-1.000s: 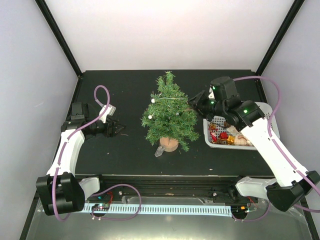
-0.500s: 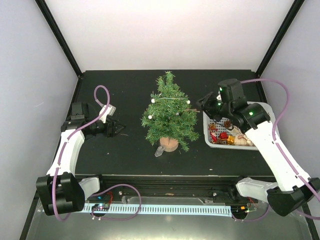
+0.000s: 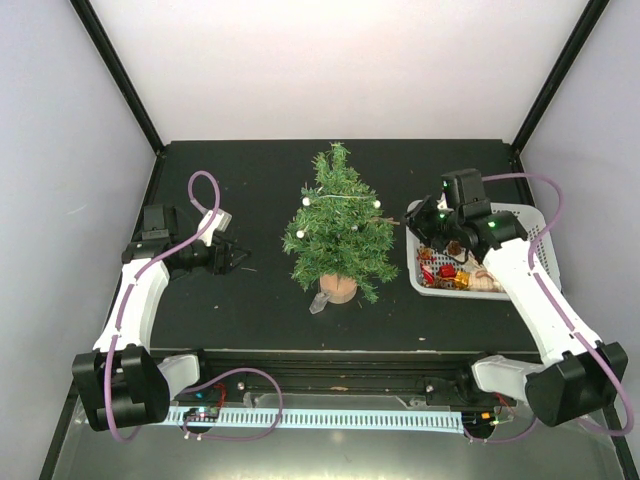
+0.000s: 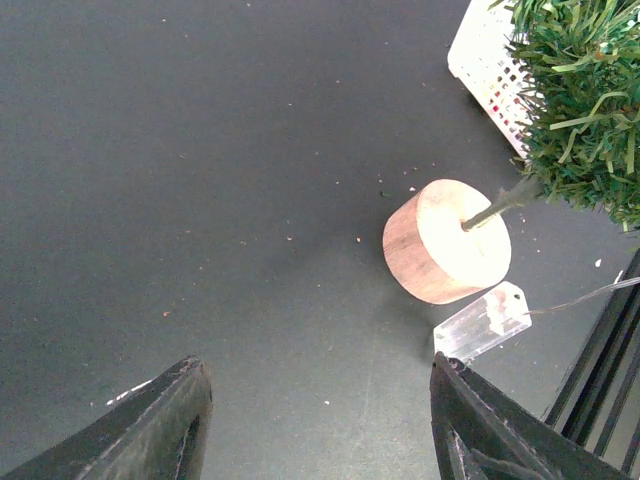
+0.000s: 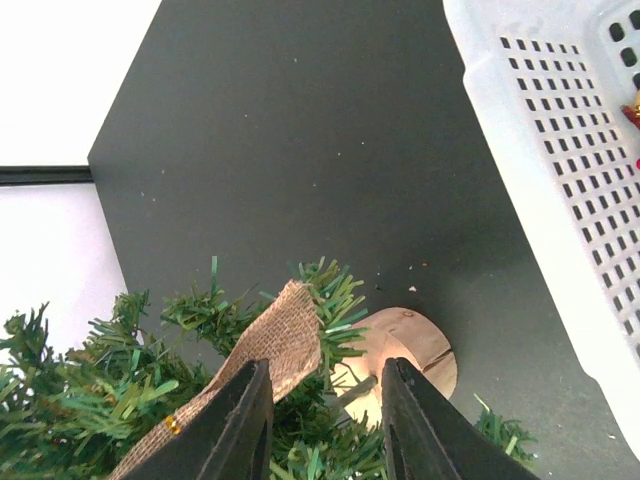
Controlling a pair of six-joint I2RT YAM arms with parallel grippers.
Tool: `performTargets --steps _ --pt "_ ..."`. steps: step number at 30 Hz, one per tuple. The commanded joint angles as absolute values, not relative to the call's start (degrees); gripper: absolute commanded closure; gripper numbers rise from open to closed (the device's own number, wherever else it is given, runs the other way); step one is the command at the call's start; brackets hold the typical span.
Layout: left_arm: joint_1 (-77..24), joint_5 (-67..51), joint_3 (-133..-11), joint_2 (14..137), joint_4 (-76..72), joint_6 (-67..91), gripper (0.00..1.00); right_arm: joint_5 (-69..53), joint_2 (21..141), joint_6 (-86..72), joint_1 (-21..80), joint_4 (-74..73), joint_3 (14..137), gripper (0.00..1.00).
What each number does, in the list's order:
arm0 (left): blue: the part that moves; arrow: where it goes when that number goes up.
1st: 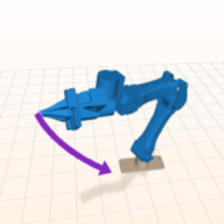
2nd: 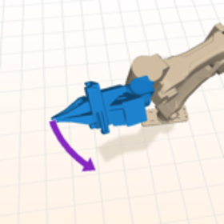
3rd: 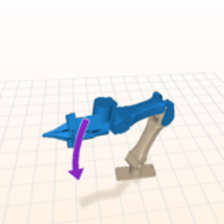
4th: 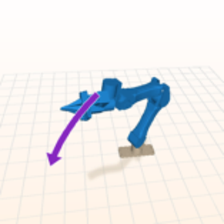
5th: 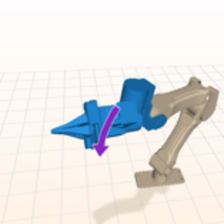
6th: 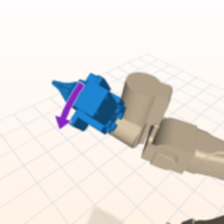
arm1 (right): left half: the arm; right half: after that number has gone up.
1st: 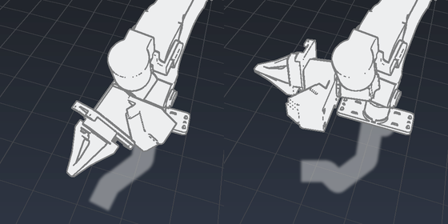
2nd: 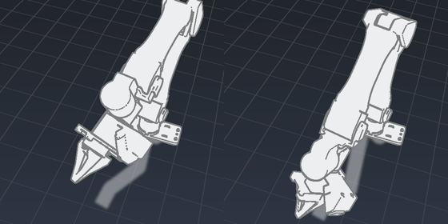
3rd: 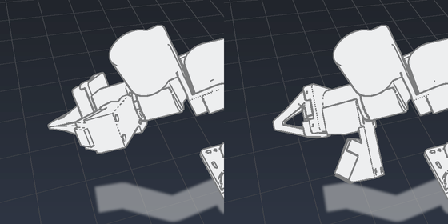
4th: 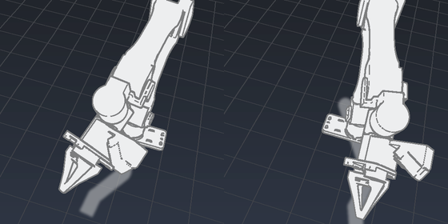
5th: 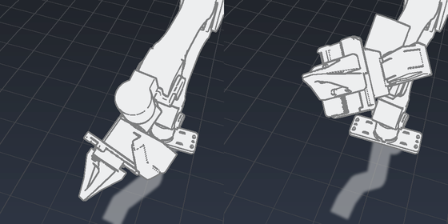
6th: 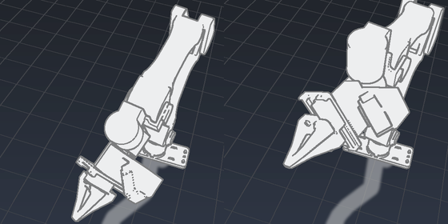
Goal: Decorate the small christmas tree
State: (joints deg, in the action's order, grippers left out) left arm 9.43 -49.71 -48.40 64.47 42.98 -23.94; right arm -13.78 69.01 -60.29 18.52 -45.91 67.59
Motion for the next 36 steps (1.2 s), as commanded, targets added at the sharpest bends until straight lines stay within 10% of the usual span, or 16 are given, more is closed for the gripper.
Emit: performTargets --steps 1,18,36 --pt "10.0 -49.3 -49.3 63.7 42.5 -23.7 0.39 -18.2 69.8 -59.4 17.2 -40.9 65.8 0.67" --pt "10.0 -48.6 -49.3 64.7 42.3 -23.5 0.39 -23.5 73.5 -59.7 16.7 -35.6 64.9 0.68" --pt "9.9 -48.9 -49.2 66.0 42.2 -23.6 0.39 -26.8 74.4 -61.2 19.0 -31.0 65.0 0.97"
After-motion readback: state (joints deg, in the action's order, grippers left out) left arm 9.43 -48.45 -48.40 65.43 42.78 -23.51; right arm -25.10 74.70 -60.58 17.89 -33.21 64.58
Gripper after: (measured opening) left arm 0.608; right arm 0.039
